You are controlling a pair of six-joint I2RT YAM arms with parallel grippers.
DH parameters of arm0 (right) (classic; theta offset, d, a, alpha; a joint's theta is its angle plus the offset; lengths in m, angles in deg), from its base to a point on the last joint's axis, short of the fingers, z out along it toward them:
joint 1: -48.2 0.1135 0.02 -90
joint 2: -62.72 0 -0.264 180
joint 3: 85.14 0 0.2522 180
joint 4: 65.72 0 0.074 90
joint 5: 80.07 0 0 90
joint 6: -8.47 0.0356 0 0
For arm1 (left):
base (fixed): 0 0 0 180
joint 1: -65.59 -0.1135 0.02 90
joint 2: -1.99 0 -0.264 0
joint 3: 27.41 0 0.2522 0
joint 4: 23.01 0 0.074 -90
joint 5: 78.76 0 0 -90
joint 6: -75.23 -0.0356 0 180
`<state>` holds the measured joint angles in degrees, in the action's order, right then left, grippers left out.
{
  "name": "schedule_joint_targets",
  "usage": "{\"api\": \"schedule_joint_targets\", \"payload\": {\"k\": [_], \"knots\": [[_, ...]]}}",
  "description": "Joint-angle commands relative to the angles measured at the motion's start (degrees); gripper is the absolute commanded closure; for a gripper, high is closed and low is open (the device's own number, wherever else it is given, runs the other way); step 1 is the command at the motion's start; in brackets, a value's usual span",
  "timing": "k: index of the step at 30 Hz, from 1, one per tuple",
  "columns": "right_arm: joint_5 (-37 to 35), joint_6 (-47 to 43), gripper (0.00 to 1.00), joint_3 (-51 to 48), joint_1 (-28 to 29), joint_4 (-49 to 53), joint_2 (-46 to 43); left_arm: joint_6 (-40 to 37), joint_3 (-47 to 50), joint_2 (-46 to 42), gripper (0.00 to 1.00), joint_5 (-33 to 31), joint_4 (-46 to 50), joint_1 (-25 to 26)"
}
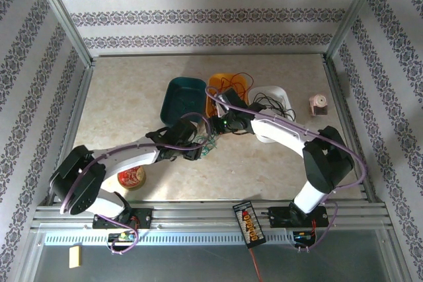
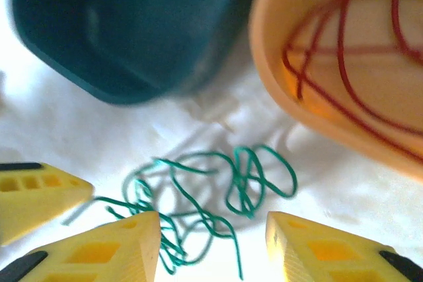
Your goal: Untangle the cables
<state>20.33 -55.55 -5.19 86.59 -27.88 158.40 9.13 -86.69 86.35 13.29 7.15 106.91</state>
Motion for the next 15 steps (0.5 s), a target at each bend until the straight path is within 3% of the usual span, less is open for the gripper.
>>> {"api": "schedule_joint_targets", "payload": {"k": [1, 5, 9, 15], "knots": [[-0.6, 1.5, 0.54, -0.8, 0.6, 1.1, 2.4, -1.8, -2.0, 1.4, 0.51, 0.0, 0.7, 0.9], [-3.4, 2.3, 0.56, -0.2, 1.1, 0.3, 5.4, -2.0, -2.2, 2.4, 0.57, -0.2, 0.7, 1.0], [-6.4, 2.9, 0.64, 0.6, 1.1, -2.2, 7.2, -2.0, -1.4, 2.7, 0.66, 0.2, 0.1, 1.0], [-4.4, 2.8, 0.75, 3.0, 1.3, -2.0, 11.4, -1.7, -0.7, 3.4, 0.77, 0.2, -0.3, 1.0]]}}
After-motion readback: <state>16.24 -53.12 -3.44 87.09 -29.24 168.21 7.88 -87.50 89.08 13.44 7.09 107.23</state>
